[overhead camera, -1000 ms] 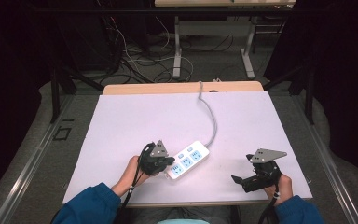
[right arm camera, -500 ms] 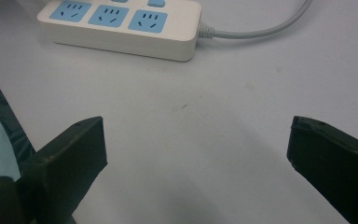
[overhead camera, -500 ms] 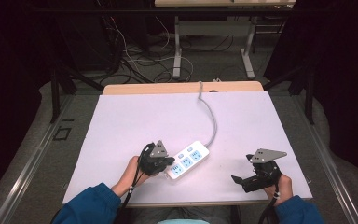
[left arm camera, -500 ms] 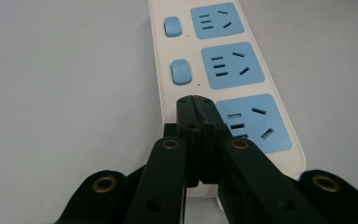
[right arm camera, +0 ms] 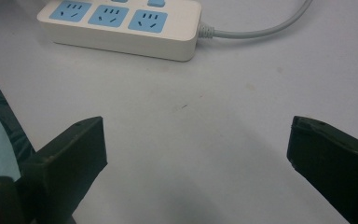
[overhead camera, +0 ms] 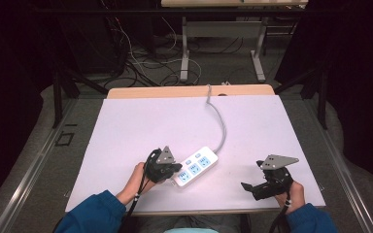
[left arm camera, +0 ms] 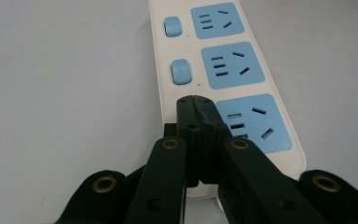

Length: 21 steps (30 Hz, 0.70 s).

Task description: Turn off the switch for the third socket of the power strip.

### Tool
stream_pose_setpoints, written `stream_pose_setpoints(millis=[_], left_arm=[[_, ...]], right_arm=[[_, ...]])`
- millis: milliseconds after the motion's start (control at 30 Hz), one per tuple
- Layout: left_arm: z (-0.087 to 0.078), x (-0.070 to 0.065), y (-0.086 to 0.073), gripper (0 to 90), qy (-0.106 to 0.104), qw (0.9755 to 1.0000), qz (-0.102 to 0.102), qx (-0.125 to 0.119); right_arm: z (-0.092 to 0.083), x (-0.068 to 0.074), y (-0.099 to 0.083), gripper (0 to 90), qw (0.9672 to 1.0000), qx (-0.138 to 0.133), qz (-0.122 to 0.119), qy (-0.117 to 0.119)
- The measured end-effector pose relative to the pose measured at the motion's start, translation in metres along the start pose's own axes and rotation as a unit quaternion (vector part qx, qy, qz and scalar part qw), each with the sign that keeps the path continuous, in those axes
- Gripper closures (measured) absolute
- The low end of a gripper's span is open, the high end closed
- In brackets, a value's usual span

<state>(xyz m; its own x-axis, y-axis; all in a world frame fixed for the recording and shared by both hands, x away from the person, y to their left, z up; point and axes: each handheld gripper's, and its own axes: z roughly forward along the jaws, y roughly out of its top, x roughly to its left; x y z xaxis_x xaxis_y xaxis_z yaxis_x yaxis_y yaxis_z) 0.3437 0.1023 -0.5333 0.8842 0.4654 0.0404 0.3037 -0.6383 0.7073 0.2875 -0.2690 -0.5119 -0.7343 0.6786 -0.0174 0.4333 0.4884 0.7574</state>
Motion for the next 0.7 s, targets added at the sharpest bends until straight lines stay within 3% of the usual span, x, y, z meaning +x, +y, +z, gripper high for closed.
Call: stream_pose_setpoints(millis=[700], left_arm=[[-0.0002, 0.0006, -0.0007, 90.0, -0.001, 1.0000, 0.001, 0.001]], right_arm=[[0.0010, 0.0002, -0.0003, 4.3, 1.0000, -0.005, 0.001, 0.002]])
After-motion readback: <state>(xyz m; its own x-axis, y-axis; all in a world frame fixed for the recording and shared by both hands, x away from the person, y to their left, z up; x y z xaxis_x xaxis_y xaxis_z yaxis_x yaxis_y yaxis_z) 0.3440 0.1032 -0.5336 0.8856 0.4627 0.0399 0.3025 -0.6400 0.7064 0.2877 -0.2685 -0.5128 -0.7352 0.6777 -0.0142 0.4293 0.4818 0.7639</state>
